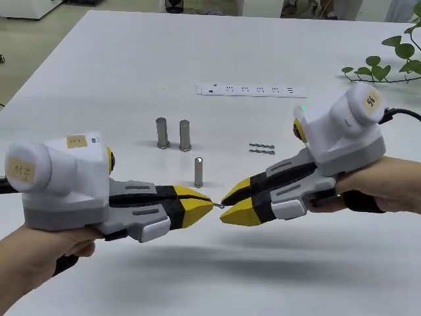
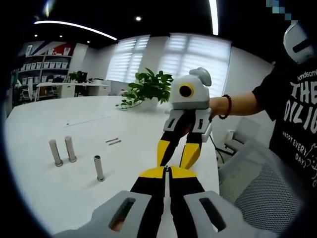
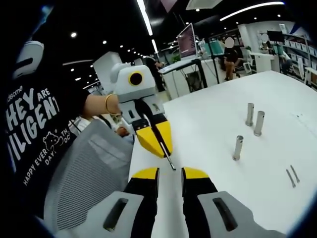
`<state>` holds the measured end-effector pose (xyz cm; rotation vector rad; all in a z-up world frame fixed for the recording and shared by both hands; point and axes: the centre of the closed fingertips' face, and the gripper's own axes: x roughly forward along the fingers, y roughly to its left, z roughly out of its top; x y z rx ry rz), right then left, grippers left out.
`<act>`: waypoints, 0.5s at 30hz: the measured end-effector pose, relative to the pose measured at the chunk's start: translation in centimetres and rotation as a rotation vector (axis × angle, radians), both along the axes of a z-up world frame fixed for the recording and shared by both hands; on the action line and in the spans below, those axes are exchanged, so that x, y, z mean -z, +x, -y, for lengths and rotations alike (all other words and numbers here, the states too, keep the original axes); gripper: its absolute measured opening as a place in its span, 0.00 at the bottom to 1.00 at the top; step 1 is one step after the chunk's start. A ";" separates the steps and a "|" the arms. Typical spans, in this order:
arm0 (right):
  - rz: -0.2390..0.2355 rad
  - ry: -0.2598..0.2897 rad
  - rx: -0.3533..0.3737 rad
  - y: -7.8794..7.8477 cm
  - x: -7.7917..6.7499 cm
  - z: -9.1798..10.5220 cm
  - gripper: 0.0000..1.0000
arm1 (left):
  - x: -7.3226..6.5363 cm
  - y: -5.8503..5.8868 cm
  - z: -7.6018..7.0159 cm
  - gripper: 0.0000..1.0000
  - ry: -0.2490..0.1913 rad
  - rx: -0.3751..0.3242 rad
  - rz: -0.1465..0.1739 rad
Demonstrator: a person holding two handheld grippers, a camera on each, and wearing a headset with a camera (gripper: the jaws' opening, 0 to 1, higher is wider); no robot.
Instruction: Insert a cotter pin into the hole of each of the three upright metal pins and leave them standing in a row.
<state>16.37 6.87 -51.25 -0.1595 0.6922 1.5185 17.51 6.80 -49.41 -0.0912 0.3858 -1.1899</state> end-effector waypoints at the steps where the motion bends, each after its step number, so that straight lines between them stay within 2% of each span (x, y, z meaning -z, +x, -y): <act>1: -0.002 0.002 -0.002 -0.1 0.0 0.0 0.13 | -0.1 -0.1 0.1 0.00 -0.002 0.006 0.001; 15: -0.006 0.011 -0.049 -0.6 -0.5 -0.3 0.02 | -0.3 -0.7 0.6 0.00 -0.021 0.041 -0.003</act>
